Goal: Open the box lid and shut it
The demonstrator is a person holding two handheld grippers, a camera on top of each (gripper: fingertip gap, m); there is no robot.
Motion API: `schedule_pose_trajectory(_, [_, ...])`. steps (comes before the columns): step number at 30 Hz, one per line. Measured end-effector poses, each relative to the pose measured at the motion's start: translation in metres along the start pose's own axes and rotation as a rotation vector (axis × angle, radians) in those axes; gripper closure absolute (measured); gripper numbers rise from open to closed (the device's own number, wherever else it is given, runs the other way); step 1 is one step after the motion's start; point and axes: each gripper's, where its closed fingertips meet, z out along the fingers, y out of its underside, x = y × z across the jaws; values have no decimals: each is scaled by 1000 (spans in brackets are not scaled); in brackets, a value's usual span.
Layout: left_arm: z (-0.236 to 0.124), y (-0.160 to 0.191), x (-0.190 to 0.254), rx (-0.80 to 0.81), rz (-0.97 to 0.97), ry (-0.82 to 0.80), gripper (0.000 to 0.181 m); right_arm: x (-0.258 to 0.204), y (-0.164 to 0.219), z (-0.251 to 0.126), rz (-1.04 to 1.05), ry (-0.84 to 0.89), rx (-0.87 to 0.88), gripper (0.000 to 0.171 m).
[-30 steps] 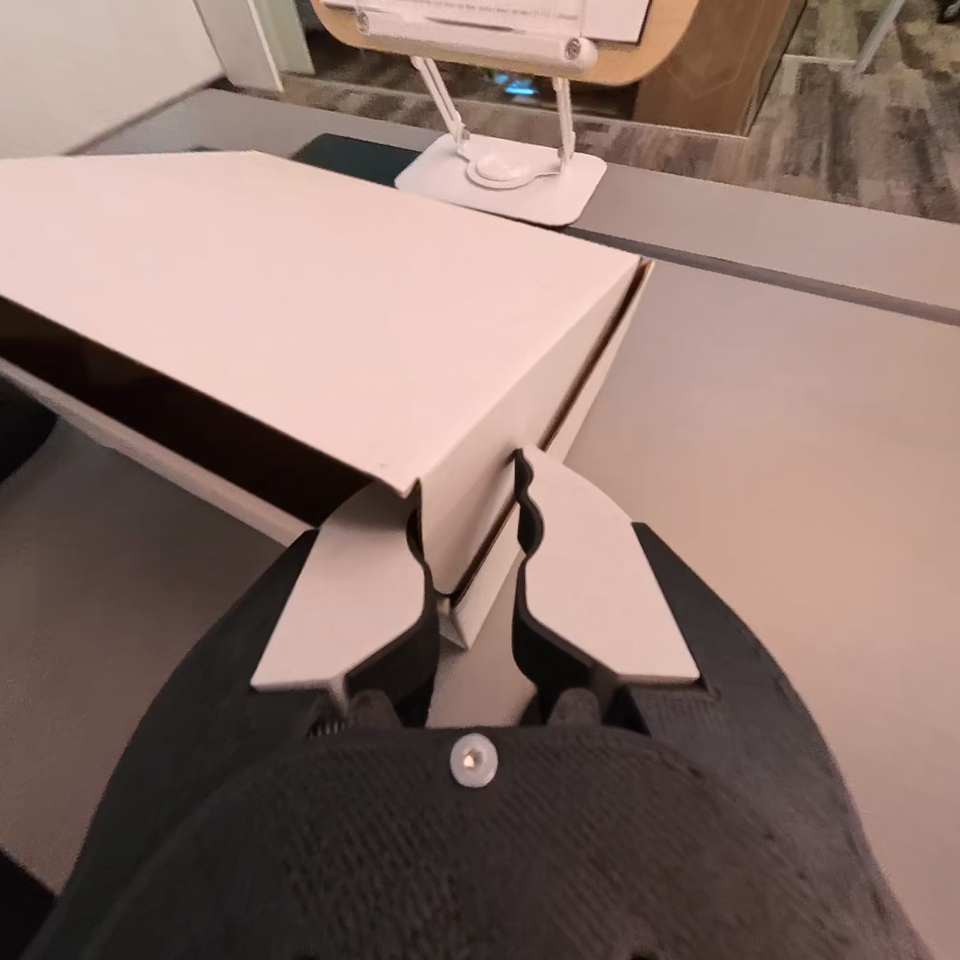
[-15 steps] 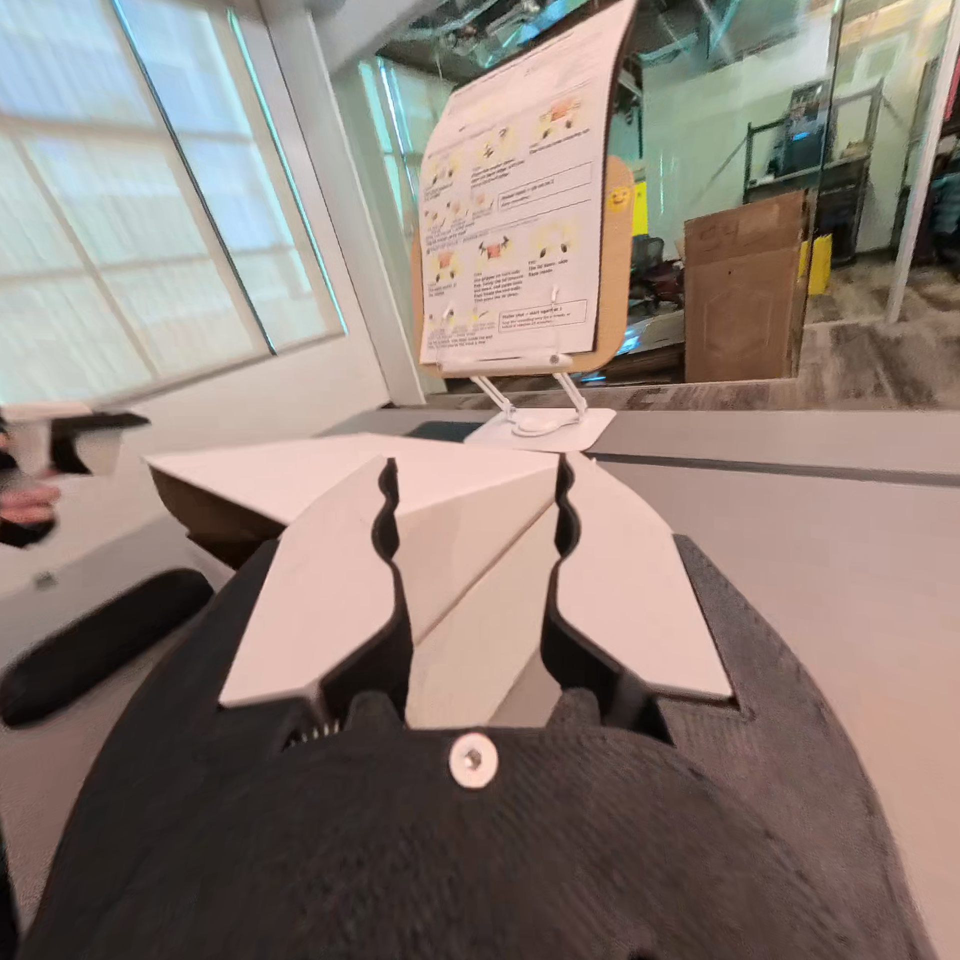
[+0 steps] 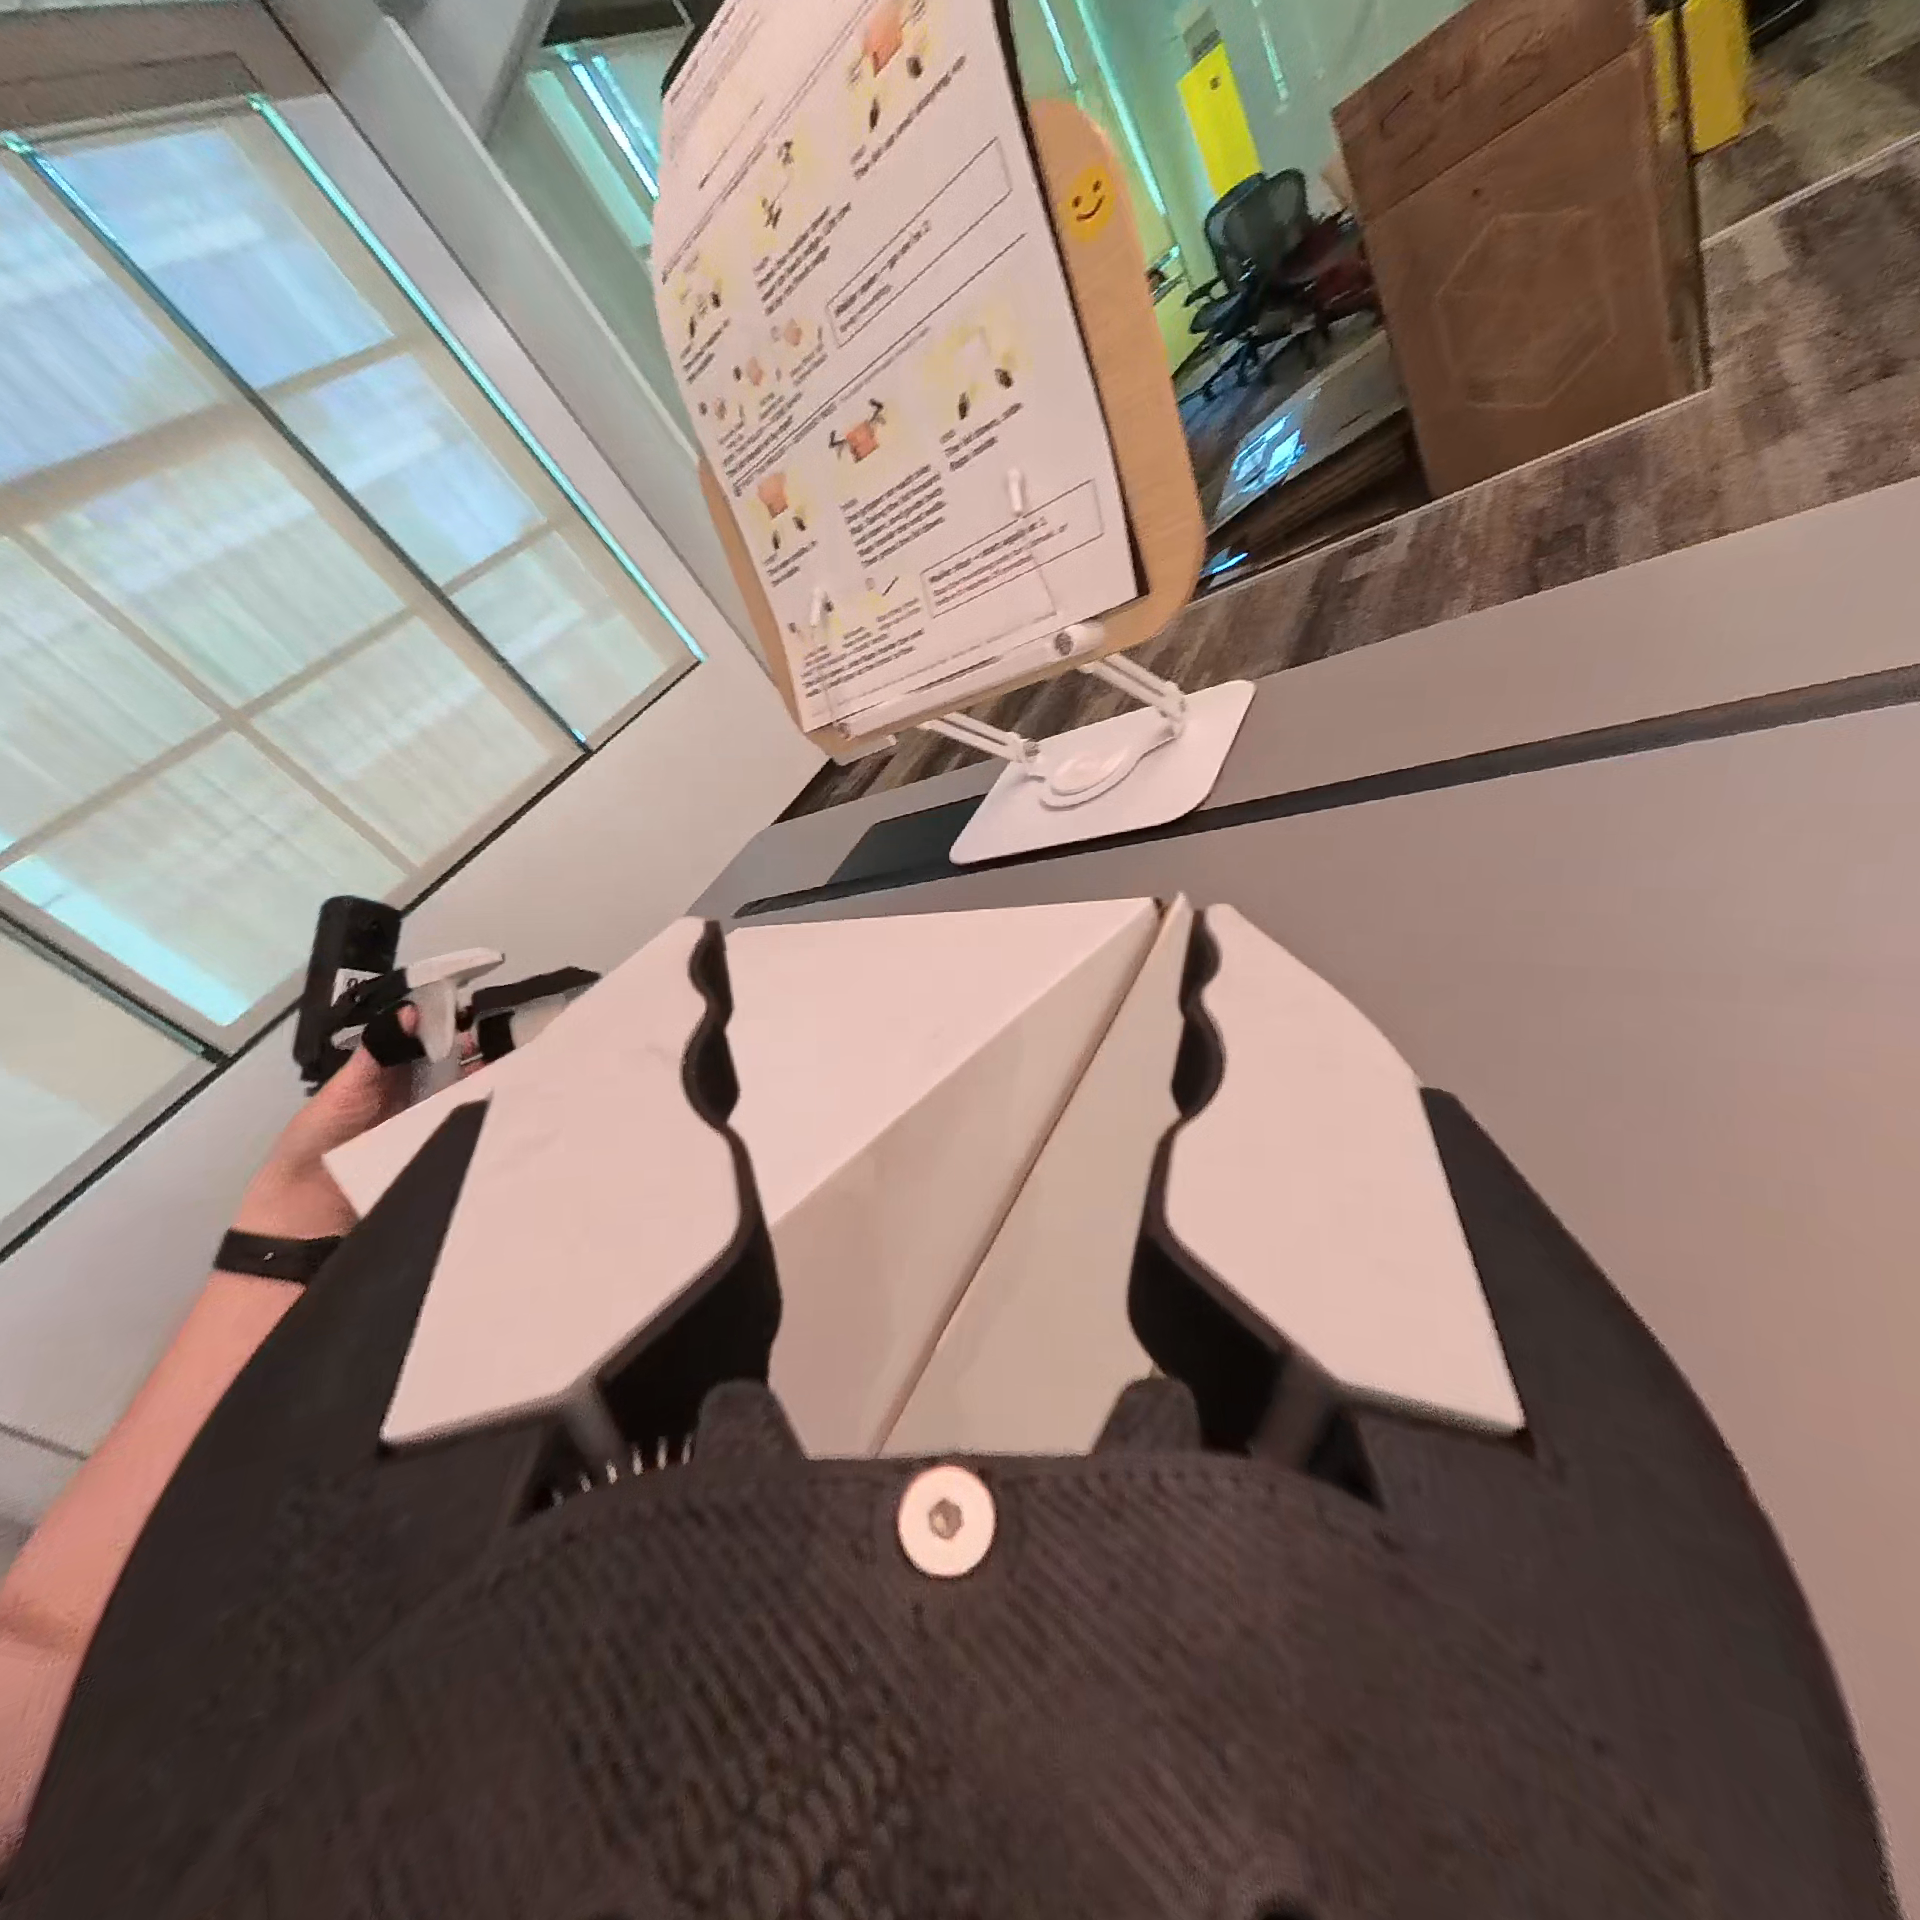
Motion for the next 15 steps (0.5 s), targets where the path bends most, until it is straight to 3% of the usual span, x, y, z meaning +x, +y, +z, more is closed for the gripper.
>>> schedule_pose_trajectory(15, [62, 7, 7, -146, 56, 117, 92, 33, 8, -17, -53, 120, 12, 76])
